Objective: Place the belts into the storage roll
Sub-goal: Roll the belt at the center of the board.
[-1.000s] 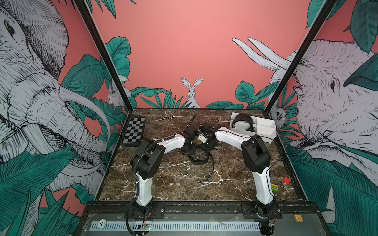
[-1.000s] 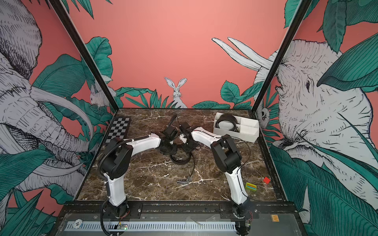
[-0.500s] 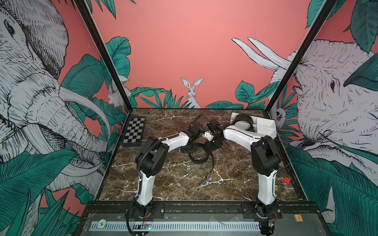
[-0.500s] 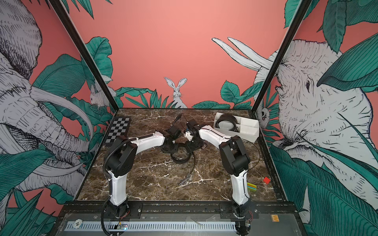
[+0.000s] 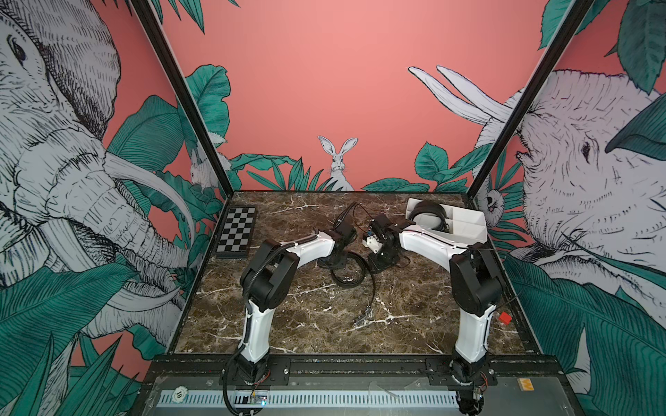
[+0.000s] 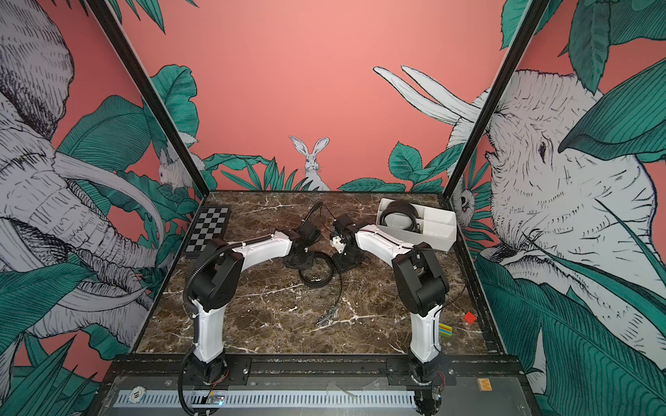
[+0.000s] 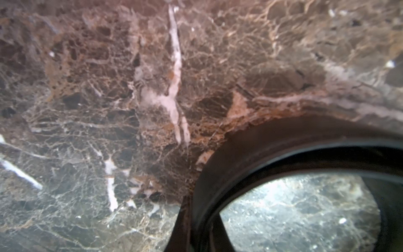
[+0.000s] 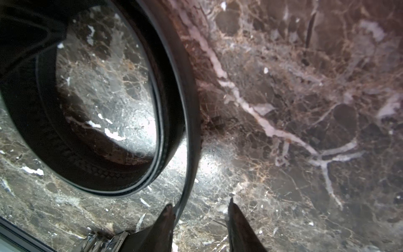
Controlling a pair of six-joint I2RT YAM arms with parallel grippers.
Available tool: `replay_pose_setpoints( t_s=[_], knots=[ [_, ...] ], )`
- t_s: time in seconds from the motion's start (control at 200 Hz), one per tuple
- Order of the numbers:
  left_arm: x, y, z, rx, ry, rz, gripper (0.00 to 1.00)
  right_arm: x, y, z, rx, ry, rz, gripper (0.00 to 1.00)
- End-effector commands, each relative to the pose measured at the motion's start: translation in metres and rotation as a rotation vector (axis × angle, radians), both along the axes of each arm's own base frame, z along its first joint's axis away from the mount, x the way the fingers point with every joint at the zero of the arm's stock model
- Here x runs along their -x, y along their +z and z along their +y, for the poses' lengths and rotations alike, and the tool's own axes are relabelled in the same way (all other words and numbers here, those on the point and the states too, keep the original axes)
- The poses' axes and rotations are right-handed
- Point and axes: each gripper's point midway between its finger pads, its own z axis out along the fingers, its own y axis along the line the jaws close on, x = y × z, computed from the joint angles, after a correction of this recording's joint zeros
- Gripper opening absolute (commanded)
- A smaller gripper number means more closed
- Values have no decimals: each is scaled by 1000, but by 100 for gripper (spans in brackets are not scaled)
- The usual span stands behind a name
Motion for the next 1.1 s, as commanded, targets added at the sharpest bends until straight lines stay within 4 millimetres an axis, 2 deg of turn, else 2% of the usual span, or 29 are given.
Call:
replay_pose_setpoints(
  t_s=[0.0, 0.095, 0.175, 0.24, 0.4, 0.53, 0.79, 1.095],
  knots=[
    [17, -29, 42, -168, 35, 98, 0, -5, -10, 13, 11, 17, -8, 39],
    [17, -34, 40, -162, 44, 106, 0, -9, -23, 21, 40, 26, 12, 32],
    [19, -38, 41, -169, 55, 122, 0, -11, -34, 14, 99, 10, 40, 14],
    [21, -41, 46, -199, 72, 146, 6, -12, -38, 3, 134, -8, 45, 0],
    [37, -56, 67, -282, 109, 235, 9, -9, -39, -30, 168, -54, 62, 0],
    [50, -68, 80, -318, 130, 284, 9, -1, -40, -50, 193, -58, 81, 0],
    [65, -83, 89, -347, 158, 331, 13, 2, -43, -72, 225, -93, 98, 0],
    [71, -91, 96, -352, 178, 352, 16, 6, -46, -96, 249, -126, 123, 0]
  ],
)
